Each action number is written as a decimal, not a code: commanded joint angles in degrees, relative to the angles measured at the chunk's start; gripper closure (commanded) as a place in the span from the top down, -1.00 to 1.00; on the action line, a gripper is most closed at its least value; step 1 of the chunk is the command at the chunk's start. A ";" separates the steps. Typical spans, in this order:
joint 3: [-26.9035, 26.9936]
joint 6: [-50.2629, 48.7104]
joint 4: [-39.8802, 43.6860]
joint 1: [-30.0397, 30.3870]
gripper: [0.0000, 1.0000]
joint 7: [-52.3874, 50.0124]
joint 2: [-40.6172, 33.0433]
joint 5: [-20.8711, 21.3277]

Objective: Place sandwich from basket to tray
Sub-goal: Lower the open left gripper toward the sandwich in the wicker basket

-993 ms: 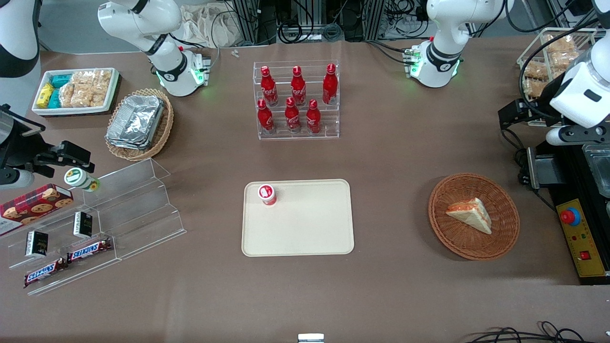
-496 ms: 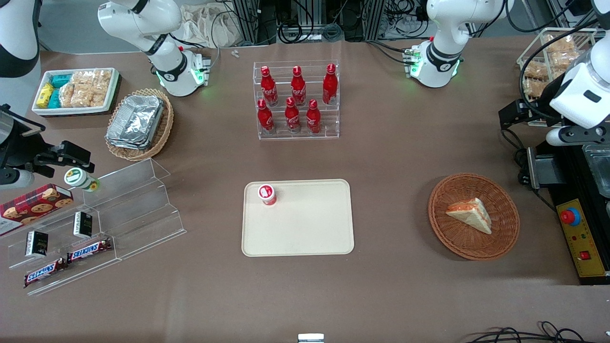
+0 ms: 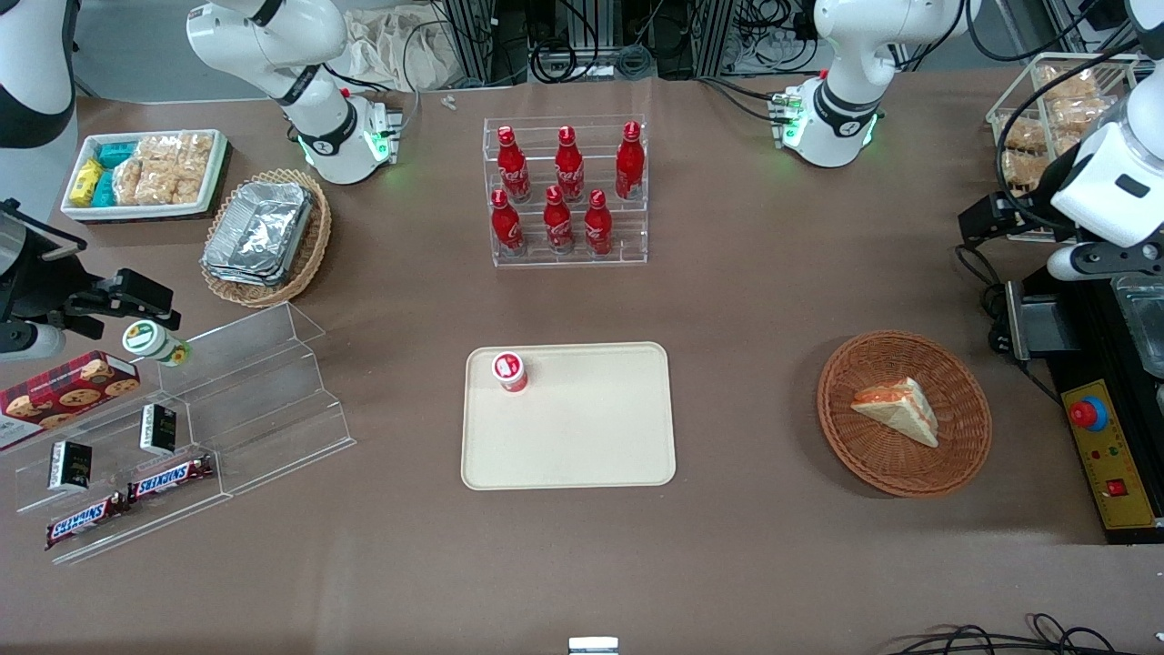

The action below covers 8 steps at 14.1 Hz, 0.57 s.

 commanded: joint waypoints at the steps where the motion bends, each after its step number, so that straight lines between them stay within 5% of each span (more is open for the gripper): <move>1: -0.09 1.56 0.21 -0.06 1.00 -1.37 0.26 1.13; 8: 0.09 6.47 -0.49 0.38 1.00 -27.99 5.97 1.40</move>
